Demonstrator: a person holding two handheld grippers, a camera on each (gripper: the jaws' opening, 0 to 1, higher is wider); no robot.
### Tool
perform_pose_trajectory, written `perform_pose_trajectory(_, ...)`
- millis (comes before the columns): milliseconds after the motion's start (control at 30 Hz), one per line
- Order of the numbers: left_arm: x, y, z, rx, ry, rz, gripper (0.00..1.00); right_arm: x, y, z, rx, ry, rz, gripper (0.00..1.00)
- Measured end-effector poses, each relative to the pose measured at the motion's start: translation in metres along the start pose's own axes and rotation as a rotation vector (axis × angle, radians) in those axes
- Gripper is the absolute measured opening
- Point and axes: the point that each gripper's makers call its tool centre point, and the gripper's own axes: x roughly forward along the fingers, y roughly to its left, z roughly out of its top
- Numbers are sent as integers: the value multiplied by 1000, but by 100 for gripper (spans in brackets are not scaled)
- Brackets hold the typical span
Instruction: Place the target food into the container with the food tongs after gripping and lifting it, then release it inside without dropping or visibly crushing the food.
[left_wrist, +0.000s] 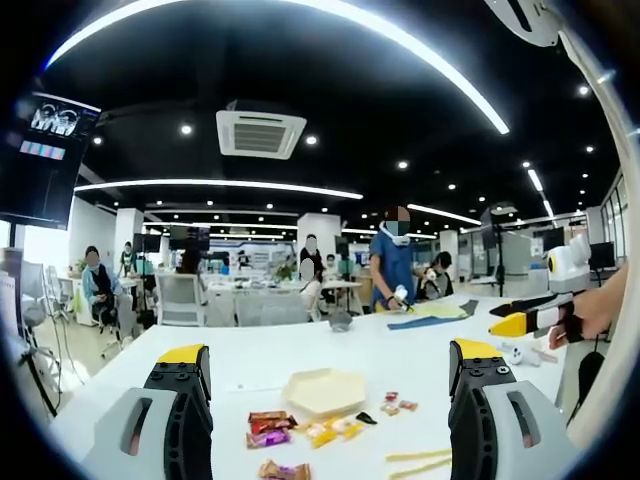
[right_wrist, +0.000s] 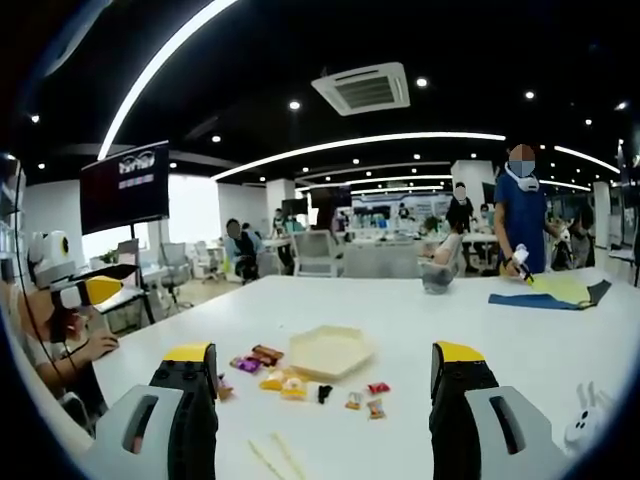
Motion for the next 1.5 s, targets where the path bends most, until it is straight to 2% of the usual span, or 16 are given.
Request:
perform_pose_trajectory(400,-2,3,-1,-10,-8,6,99,0,3,1,-9,6,0,90)
perform_pose_trajectory(567,-3,8,0,-13,-23,15,99,1,6,-1,-20,32,5,90)
perform_pose_trajectory(733,-6,16,10,8,-67,23,99,3,10,11,5,27,-10,93)
perform_pose_trajectory(867,-17,27,16,-5,-101,38,99,4,15,22,-29,2,-37,94)
perform_pose_trajectory(967,-22,32,7,2,-81,21,99,4,23,19,-48,18,-48,93)
perform_pose_trajectory(1067,-25,29,-5,24,-48,-30,99,4,34,12,-85,24,-36,93)
perform_pose_trajectory(1167,-30,25,-12,55,-22,-69,99,4,45,7,-86,26,-21,92)
perform_pose_trajectory(1267,-35,21,-19,54,-2,-92,99,4,56,-4,-108,58,13,90)
perform_pose_trajectory(1333,-37,18,-28,49,25,-107,99,4,64,-17,-145,105,41,90)
perform_pose_trajectory(1367,-39,14,-37,47,47,-122,99,3,67,-20,-151,116,52,89)
perform_pose_trajectory(1500,-44,4,-50,42,75,-157,99,2,76,-30,-179,150,85,89)
